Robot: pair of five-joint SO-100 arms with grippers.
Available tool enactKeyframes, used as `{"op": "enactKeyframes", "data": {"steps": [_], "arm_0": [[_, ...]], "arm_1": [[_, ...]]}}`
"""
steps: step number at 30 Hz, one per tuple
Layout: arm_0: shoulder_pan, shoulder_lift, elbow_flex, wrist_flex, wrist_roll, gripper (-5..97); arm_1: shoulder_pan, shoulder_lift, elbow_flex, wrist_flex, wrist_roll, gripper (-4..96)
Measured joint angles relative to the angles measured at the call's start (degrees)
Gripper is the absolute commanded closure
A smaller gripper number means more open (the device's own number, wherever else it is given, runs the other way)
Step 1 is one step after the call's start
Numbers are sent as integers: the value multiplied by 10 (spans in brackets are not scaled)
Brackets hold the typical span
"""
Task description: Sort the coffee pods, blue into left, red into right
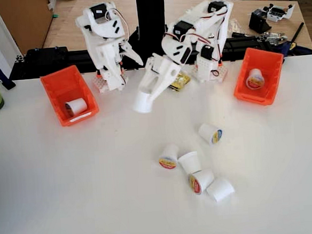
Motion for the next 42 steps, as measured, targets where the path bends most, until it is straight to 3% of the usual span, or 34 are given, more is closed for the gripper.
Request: {"op": "enactKeyframes", "data": {"steps": [10, 16, 23, 32, 38, 42], "arm_0": [[1, 65, -12, 25, 62, 499], [-4, 79, -52, 76, 92, 493], [-11, 86, -53, 84, 167, 493], [-11, 86, -100, 84, 187, 495], [-20, 71, -159, 59, 222, 498], [-20, 44, -213, 23, 249, 500]], "arm_1": [[100, -186, -38, -252, -126, 823], [139, -244, -102, -272, -180, 832], [149, -245, -114, -259, -190, 831], [127, -245, -120, -233, -182, 827], [76, -249, -124, -207, -142, 826], [75, -252, -124, -204, -140, 826]]}}
